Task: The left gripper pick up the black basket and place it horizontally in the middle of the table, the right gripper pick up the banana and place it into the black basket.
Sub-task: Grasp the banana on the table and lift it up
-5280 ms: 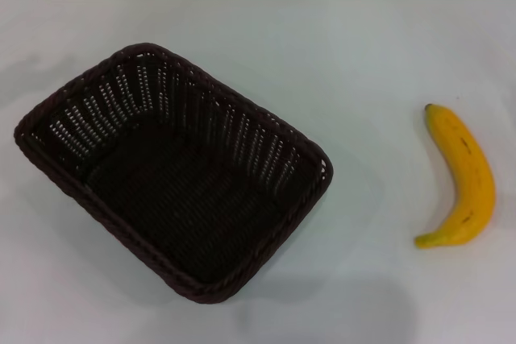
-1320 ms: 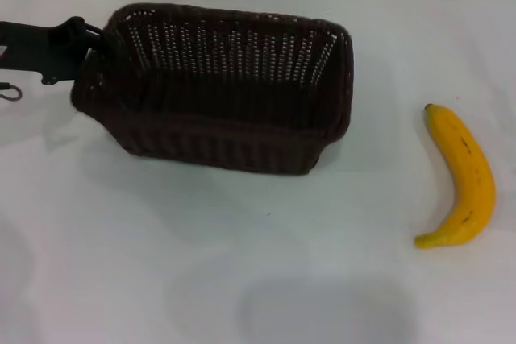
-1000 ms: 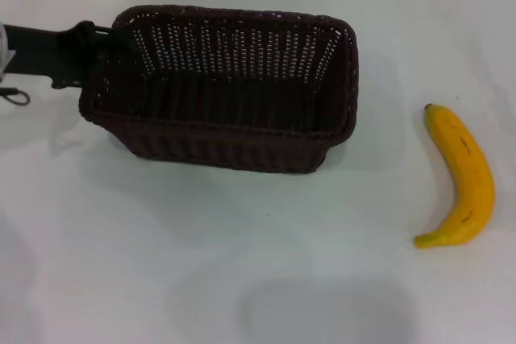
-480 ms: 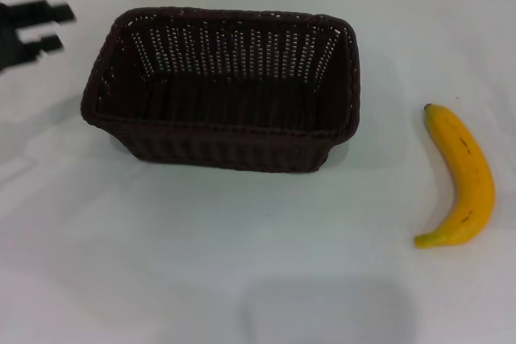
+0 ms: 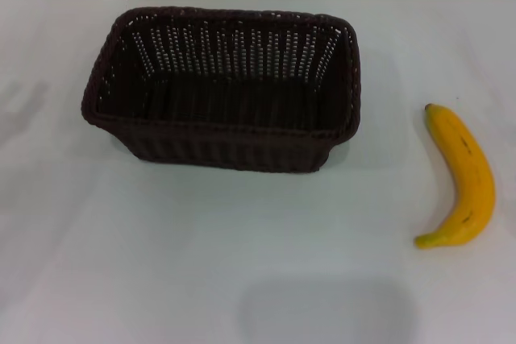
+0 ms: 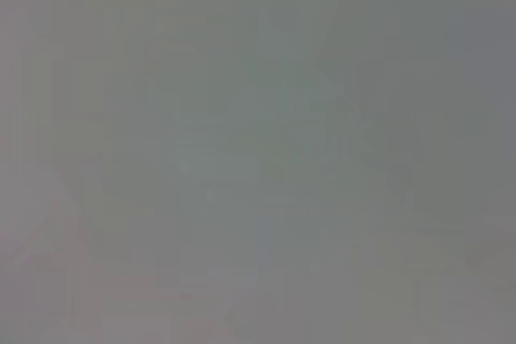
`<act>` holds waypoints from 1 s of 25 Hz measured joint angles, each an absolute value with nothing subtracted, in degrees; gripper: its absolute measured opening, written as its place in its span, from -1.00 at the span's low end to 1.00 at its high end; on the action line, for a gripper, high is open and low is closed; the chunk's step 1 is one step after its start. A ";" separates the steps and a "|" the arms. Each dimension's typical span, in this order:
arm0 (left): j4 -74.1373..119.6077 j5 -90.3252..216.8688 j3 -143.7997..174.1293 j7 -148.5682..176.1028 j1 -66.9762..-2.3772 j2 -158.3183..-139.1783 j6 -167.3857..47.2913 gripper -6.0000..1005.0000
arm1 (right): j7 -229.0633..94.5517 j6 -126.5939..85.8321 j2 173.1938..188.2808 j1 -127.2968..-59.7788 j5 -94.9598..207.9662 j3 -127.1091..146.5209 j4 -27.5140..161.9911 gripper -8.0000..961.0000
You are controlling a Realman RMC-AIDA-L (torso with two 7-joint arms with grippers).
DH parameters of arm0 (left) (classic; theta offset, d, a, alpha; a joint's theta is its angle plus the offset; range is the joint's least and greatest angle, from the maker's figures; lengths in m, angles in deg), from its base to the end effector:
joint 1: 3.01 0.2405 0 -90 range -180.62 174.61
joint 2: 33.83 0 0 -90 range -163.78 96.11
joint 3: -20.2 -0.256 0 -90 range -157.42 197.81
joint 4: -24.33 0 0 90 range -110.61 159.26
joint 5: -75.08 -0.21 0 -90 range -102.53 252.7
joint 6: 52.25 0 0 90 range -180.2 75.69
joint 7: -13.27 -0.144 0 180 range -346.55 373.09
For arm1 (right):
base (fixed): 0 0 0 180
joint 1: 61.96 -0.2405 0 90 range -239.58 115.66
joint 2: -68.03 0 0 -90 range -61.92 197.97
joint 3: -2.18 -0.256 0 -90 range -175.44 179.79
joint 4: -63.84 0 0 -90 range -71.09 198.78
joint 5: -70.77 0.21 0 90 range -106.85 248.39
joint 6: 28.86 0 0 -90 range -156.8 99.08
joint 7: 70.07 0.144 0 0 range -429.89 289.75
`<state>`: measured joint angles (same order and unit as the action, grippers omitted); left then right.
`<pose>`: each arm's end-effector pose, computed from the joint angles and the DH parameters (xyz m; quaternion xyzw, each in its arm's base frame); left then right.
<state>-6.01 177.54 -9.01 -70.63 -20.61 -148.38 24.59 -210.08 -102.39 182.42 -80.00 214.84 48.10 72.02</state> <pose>-0.3573 0.3149 0.1107 -0.6303 -0.4635 -0.5045 0.3650 0.3900 0.2969 0.0786 -0.6021 0.3169 0.3995 0.6144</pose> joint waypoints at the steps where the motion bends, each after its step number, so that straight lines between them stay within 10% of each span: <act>1: -4.21 180.94 -7.63 -76.44 -20.04 -150.09 23.63 0.31 | -206.24 -102.45 182.23 -78.91 213.11 48.90 74.14 0.78; 10: 16.75 200.61 -0.96 -121.55 -21.95 -152.90 21.56 0.30 | -159.43 -103.51 176.79 -72.38 176.72 51.23 106.55 0.78; 16: 17.86 200.96 -1.13 -125.71 -25.29 -152.96 15.04 0.30 | -128.15 -104.95 182.47 -72.37 139.32 53.48 144.63 0.78; 25: 17.96 202.33 -0.55 -127.28 -26.43 -152.96 13.84 0.30 | -98.53 -105.65 182.94 -76.61 106.03 82.07 166.46 0.74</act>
<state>17.96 202.33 -0.55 -127.28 -26.43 -152.96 13.84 -98.53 -105.65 182.94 -76.61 106.03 82.07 166.46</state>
